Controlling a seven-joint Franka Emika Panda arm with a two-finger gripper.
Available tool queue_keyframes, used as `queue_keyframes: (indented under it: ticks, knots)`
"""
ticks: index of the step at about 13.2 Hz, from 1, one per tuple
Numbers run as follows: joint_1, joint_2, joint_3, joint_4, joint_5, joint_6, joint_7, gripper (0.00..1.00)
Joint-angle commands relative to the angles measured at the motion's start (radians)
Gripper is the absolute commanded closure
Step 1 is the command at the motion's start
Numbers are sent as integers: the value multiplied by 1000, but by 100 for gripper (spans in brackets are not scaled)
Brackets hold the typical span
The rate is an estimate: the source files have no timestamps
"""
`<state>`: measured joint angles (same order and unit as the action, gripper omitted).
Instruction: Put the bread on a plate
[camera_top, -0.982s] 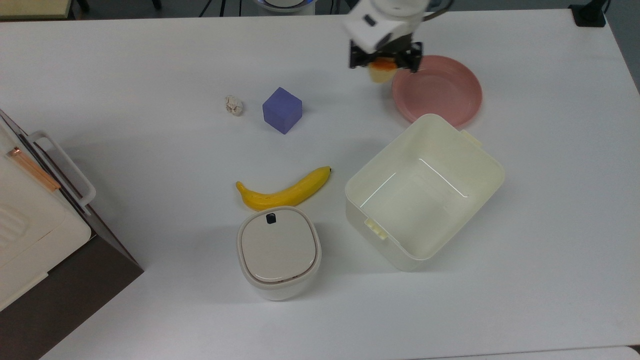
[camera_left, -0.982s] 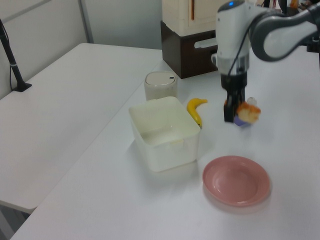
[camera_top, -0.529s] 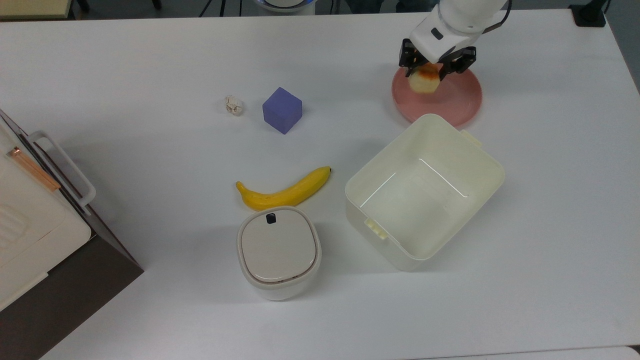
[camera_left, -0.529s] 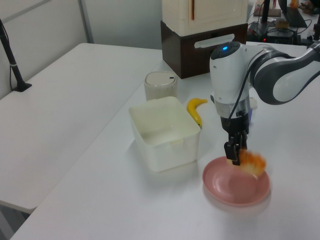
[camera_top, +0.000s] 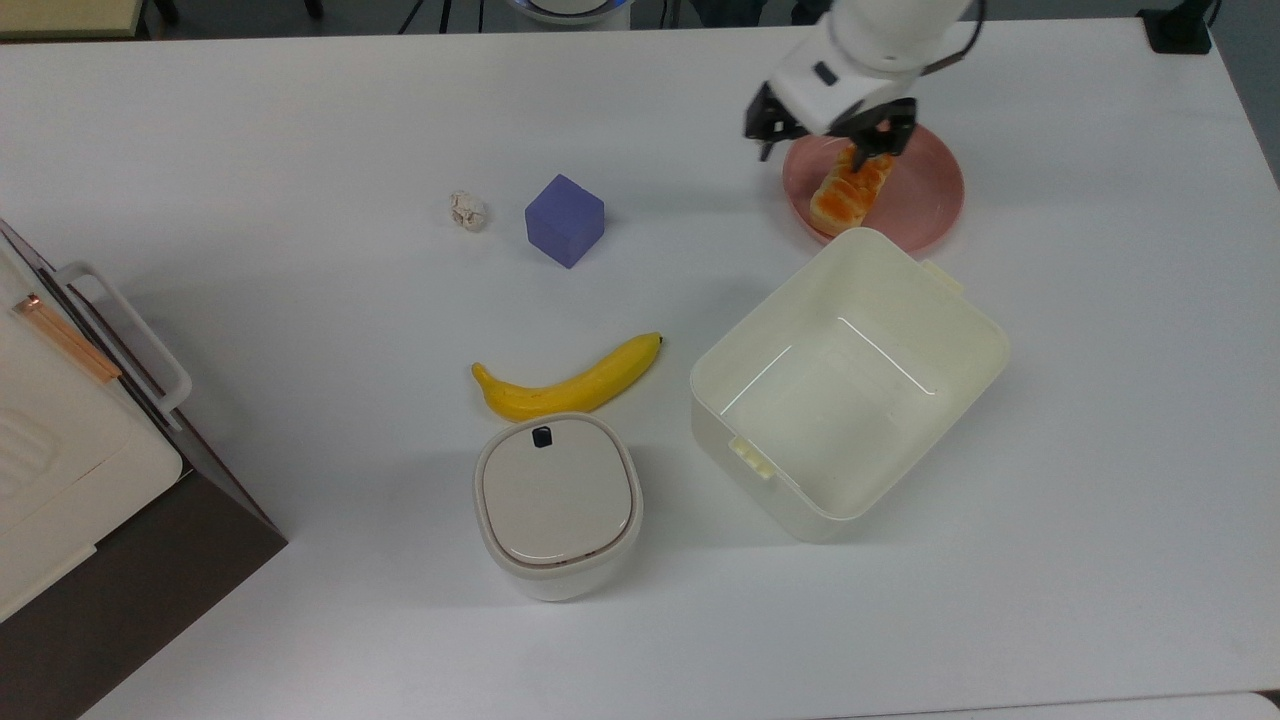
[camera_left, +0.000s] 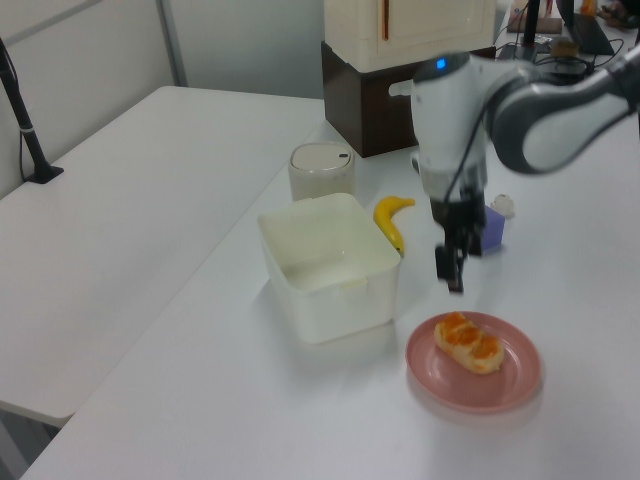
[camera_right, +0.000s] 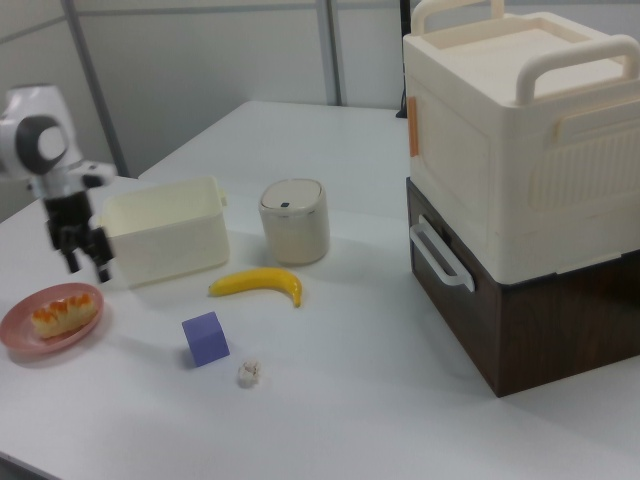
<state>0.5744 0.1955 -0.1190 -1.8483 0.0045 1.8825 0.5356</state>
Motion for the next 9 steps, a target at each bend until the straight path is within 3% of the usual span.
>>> queue_keyframes:
  ticks: [1,5,9]
  knots:
    - [-183,-103,-8,37,-31,-88,-185,0]
    - [-413,-105,-8,141,-20,-112,-385,0]
    - [-496,-102,-8,184,-18,-112,-393,0]
